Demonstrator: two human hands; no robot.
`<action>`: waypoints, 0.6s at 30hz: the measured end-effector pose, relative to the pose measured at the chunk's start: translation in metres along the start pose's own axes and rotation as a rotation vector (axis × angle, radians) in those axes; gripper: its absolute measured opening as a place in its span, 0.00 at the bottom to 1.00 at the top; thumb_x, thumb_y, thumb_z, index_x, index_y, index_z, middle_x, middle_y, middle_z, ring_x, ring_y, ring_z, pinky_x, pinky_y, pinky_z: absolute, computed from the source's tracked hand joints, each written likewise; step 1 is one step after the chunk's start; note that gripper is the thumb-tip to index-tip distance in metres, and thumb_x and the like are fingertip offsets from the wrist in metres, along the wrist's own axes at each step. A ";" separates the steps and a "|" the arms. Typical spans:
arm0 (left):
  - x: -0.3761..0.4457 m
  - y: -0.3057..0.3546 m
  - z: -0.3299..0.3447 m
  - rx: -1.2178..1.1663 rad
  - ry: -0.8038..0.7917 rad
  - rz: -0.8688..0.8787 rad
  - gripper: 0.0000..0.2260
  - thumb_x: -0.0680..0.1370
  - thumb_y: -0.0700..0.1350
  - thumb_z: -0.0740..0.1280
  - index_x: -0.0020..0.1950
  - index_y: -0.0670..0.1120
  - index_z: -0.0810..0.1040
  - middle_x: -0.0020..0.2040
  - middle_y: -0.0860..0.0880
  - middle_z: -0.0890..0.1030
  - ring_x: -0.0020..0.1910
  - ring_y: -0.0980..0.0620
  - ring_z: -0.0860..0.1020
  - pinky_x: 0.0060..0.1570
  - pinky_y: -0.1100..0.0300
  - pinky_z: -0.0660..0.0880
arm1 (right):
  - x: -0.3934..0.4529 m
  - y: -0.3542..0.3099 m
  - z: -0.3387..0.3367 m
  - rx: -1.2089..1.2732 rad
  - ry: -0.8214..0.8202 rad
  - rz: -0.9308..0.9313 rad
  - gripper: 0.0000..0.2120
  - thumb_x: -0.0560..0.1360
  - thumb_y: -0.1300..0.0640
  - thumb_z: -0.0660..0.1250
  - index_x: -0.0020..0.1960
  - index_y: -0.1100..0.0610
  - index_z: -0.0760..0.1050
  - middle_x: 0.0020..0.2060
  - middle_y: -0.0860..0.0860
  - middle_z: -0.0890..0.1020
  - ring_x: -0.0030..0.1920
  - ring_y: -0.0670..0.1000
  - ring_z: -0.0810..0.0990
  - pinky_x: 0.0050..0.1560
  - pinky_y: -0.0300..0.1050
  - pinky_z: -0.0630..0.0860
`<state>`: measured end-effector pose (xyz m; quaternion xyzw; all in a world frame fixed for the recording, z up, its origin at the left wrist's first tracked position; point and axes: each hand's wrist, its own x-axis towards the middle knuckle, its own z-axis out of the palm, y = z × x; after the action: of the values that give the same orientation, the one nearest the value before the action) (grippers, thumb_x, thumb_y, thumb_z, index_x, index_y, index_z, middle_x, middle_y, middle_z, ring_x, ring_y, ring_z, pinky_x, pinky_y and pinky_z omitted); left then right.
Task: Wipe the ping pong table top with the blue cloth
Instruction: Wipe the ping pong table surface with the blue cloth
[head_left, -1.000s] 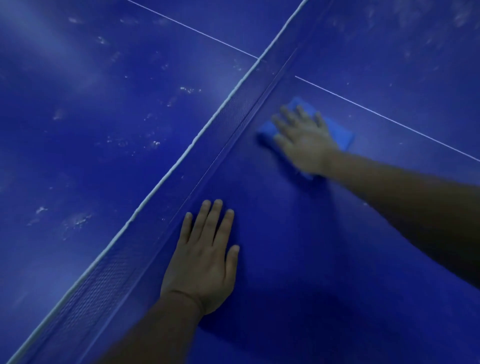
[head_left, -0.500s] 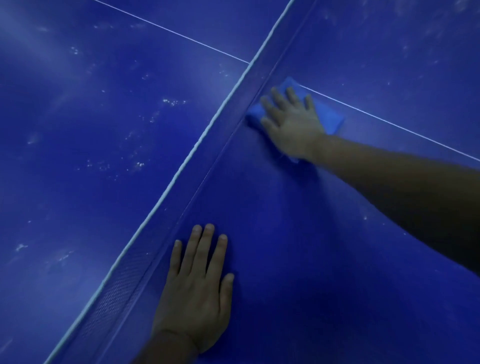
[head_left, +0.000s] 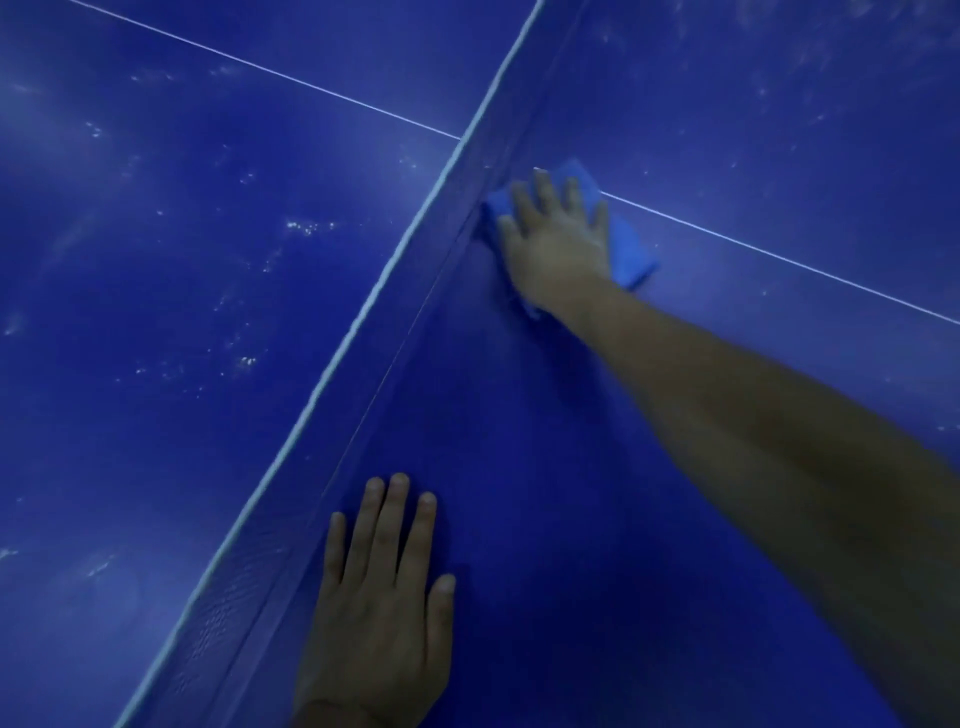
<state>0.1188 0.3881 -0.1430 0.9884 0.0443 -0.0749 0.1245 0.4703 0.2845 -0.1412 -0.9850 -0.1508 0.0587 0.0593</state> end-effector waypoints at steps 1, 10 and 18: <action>0.000 0.000 -0.001 -0.006 0.011 0.004 0.27 0.84 0.57 0.43 0.77 0.43 0.60 0.79 0.42 0.59 0.79 0.43 0.56 0.72 0.41 0.51 | -0.003 0.023 -0.002 0.007 0.017 0.110 0.28 0.83 0.41 0.44 0.81 0.47 0.51 0.81 0.47 0.50 0.81 0.57 0.45 0.76 0.66 0.43; 0.002 0.002 -0.003 0.007 -0.009 -0.003 0.29 0.83 0.58 0.40 0.76 0.43 0.61 0.78 0.40 0.62 0.77 0.43 0.57 0.71 0.41 0.52 | -0.002 -0.022 0.004 -0.021 -0.031 -0.153 0.27 0.84 0.42 0.43 0.81 0.47 0.51 0.81 0.48 0.50 0.81 0.57 0.45 0.76 0.66 0.43; 0.002 0.000 0.000 0.007 0.035 0.017 0.27 0.83 0.57 0.43 0.75 0.42 0.63 0.77 0.40 0.64 0.77 0.41 0.59 0.71 0.39 0.54 | 0.003 -0.018 0.011 0.038 0.021 0.029 0.28 0.83 0.42 0.41 0.81 0.46 0.52 0.81 0.48 0.50 0.80 0.58 0.44 0.75 0.67 0.41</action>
<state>0.1210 0.3880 -0.1433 0.9903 0.0379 -0.0566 0.1211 0.4666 0.3033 -0.1503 -0.9864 -0.1346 0.0520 0.0785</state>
